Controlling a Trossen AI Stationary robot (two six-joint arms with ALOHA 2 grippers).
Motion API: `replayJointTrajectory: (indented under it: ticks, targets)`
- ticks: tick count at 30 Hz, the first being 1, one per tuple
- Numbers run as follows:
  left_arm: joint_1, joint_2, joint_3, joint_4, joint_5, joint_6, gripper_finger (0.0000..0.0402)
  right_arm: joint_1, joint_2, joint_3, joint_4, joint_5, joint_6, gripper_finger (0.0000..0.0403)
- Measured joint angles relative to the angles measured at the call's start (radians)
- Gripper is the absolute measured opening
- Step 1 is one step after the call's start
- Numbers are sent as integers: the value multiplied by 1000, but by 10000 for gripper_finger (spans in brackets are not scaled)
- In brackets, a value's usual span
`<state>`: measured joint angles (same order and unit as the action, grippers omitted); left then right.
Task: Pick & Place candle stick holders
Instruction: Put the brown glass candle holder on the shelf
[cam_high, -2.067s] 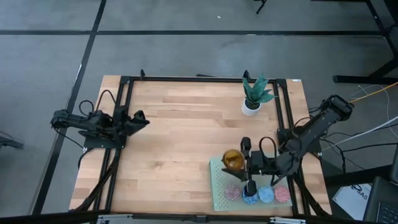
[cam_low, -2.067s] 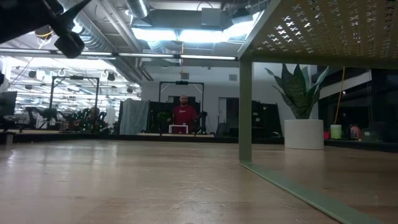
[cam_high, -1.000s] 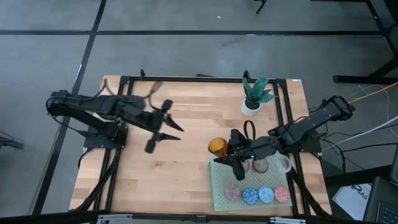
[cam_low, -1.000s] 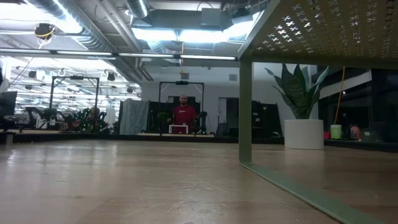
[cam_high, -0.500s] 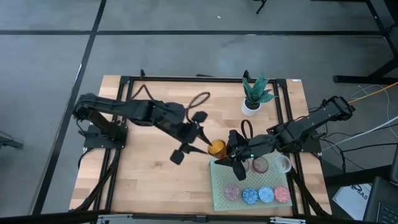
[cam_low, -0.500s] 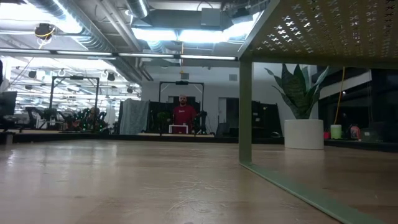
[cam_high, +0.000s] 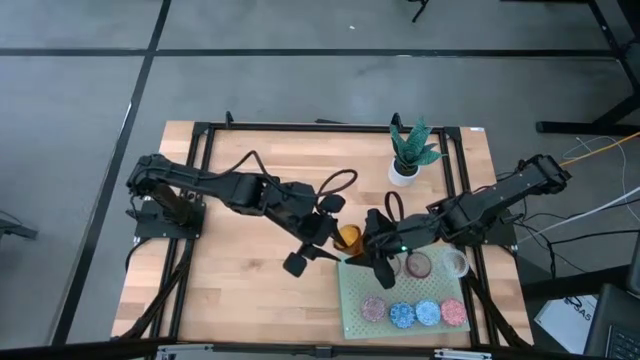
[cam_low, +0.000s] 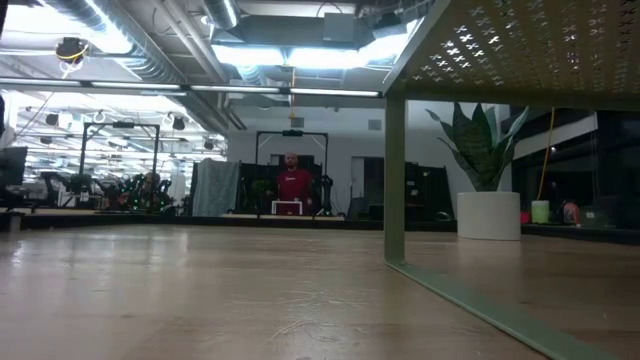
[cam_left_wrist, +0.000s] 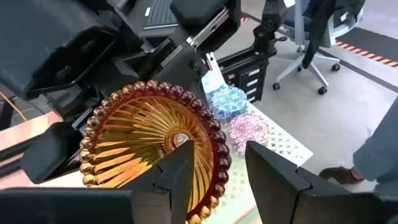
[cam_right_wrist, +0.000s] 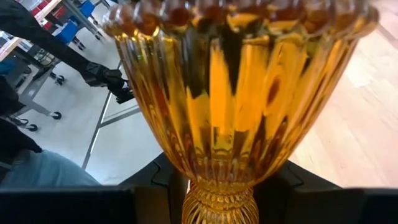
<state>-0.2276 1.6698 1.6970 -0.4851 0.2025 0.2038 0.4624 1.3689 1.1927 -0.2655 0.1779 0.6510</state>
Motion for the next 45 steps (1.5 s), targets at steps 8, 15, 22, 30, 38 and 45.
replayJointTrajectory:
  ticks: [8, 15, 22, 30, 38, 45]
  targets:
    - [0, 1, 0, -12, -2, -26, 58, -8, 0, 0, 2, -25, 4, 133]
    - [-10, -3, 0, -22, -74, -28, 19, -9, 0, 0, -3, -76, 81, 137]
    - [-11, -5, 1, -116, -51, -80, 17, -11, -1, 0, -5, -153, 170, 179]
    - [-26, 4, -6, -228, -37, -95, 17, -34, -19, 5, -8, -235, 176, 262]
    - [-83, -1, -5, -228, -149, -66, 17, -150, -98, 4, -43, -252, 206, 286]
    - [-113, 45, 17, -242, -288, -63, 17, -269, -101, 3, -63, -278, 149, 287]
